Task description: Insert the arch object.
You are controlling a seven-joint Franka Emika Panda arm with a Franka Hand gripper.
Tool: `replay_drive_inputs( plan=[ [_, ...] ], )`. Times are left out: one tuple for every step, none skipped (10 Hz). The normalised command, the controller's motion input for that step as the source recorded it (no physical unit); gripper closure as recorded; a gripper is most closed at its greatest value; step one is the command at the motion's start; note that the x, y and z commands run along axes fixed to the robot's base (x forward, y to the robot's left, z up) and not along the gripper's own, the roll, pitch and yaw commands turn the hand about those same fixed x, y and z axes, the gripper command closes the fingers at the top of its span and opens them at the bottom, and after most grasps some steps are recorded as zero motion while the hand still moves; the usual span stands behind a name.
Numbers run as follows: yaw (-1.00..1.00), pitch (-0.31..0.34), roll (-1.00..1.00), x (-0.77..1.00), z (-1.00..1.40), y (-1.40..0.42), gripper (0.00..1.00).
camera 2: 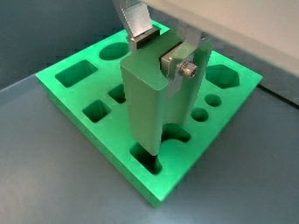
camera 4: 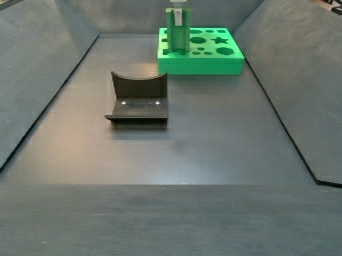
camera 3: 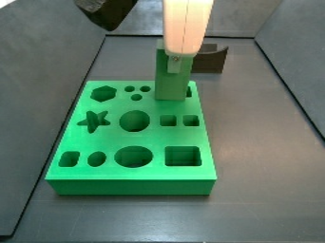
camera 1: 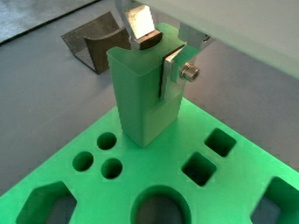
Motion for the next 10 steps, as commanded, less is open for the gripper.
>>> replay_drive_inputs(
  plan=[
    [0.20, -0.063, 0.00, 0.19, -0.31, 0.19, 1.00],
    [0.11, -0.066, -0.06, 0.39, -0.41, 0.06, 1.00],
    [0.00, -0.061, -0.08, 0.35, -0.40, 0.00, 1.00],
    [-0.02, -0.063, -0.09, 0.15, -0.44, 0.00, 1.00],
    [-0.11, -0.104, -0.12, 0.00, -0.57, 0.00, 1.00],
    [-0.08, -0.146, -0.05, -0.05, -0.71, 0.00, 1.00],
    [-0.05, -0.111, 0.00, -0.11, -0.61, 0.00, 1.00],
    [-0.07, -0.066, -0.11, 0.00, -0.13, 0.00, 1.00],
    [0.00, 0.000, -0.04, 0.00, 0.00, 0.02, 1.00],
    [0.00, 0.000, 0.00, 0.00, 0.00, 0.00, 1.00]
  ],
)
